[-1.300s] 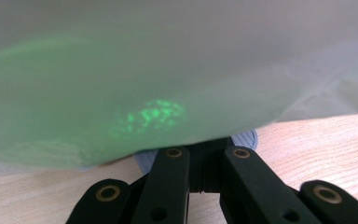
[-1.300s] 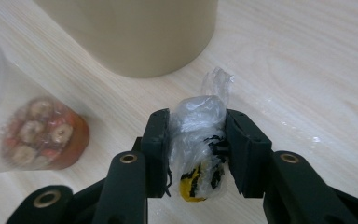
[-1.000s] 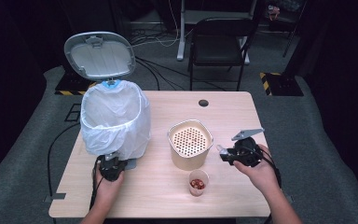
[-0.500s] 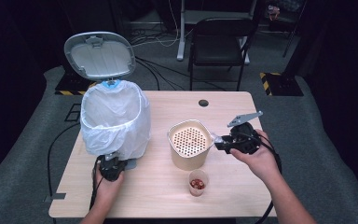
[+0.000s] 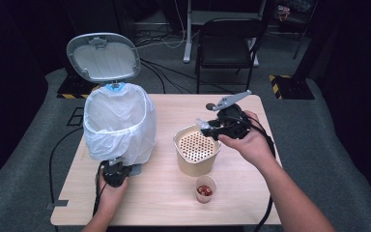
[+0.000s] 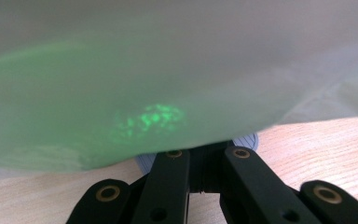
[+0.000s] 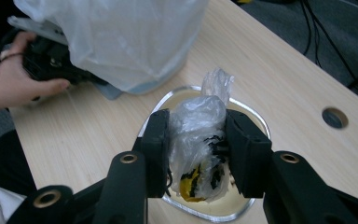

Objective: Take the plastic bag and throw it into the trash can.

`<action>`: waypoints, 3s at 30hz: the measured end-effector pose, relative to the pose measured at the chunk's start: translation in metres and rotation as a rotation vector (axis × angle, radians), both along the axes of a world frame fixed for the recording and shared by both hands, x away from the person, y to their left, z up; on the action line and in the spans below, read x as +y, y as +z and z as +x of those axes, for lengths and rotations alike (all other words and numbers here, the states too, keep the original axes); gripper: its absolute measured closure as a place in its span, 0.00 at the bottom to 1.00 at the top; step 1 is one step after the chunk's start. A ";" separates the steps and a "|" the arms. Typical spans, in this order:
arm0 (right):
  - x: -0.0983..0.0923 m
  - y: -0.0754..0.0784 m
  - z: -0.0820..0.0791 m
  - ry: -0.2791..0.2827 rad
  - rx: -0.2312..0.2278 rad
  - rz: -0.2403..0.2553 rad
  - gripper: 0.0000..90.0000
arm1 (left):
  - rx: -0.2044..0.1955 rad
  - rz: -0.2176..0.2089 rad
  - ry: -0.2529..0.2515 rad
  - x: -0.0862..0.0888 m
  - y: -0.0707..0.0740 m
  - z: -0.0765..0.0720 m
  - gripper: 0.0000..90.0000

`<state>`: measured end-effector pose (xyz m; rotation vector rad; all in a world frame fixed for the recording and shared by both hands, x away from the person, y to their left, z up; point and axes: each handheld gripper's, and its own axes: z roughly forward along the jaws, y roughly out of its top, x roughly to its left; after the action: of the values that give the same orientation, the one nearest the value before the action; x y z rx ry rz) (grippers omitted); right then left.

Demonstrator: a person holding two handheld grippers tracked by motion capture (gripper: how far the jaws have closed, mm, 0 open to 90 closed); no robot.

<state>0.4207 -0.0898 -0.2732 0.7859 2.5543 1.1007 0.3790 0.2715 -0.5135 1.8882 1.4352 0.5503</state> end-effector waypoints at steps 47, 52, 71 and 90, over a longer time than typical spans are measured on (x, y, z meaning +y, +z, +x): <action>0.135 0.037 0.048 0.189 -0.047 0.076 0.69 | 0.024 0.006 0.034 -0.002 0.000 -0.003 1.00; 0.149 0.031 0.054 0.192 -0.062 0.072 0.69 | 0.011 -0.049 0.037 -0.005 0.000 -0.003 1.00; 0.193 0.017 0.063 0.242 -0.079 0.064 0.69 | 0.013 -0.045 0.028 -0.005 0.000 -0.003 1.00; 0.211 0.014 0.052 0.273 -0.098 0.083 0.54 | 0.011 -0.054 0.027 -0.005 0.000 -0.003 1.00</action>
<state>0.4727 0.1209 -0.2591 0.3964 2.6002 1.2970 0.3759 0.2667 -0.5135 1.8347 1.4707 0.5097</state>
